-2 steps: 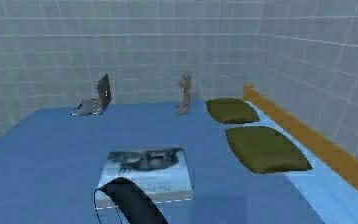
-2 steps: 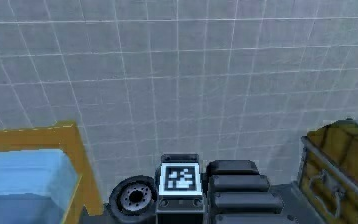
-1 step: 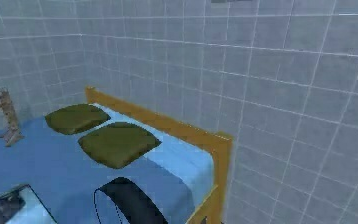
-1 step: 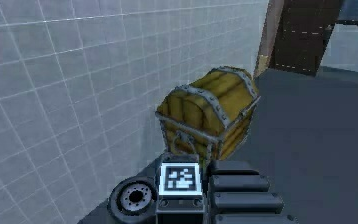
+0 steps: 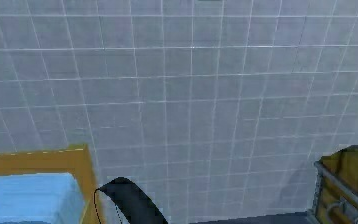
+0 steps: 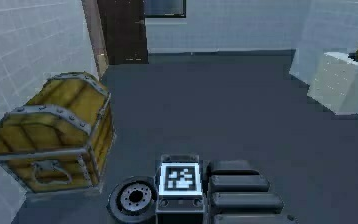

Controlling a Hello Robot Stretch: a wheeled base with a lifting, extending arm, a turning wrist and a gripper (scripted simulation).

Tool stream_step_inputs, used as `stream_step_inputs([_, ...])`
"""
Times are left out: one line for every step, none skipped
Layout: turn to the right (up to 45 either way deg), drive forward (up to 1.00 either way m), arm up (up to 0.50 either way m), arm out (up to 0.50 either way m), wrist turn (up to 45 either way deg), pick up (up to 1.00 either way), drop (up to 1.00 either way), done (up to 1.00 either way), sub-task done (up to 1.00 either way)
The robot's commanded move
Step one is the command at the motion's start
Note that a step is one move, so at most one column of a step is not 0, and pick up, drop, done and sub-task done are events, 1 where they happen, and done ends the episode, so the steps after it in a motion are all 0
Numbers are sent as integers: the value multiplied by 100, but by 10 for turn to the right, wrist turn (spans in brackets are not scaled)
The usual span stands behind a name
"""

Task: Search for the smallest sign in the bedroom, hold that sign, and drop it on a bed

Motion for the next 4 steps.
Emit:
stream_step_inputs([450,0,0,0,0,0,0,0,0])
stream_step_inputs([330,0,0,0,0,0,0,0,0])
stream_step_inputs([450,0,0,0,0,0,0,0,0])
stream_step_inputs([450,0,0,0,0,0,0,0,0])
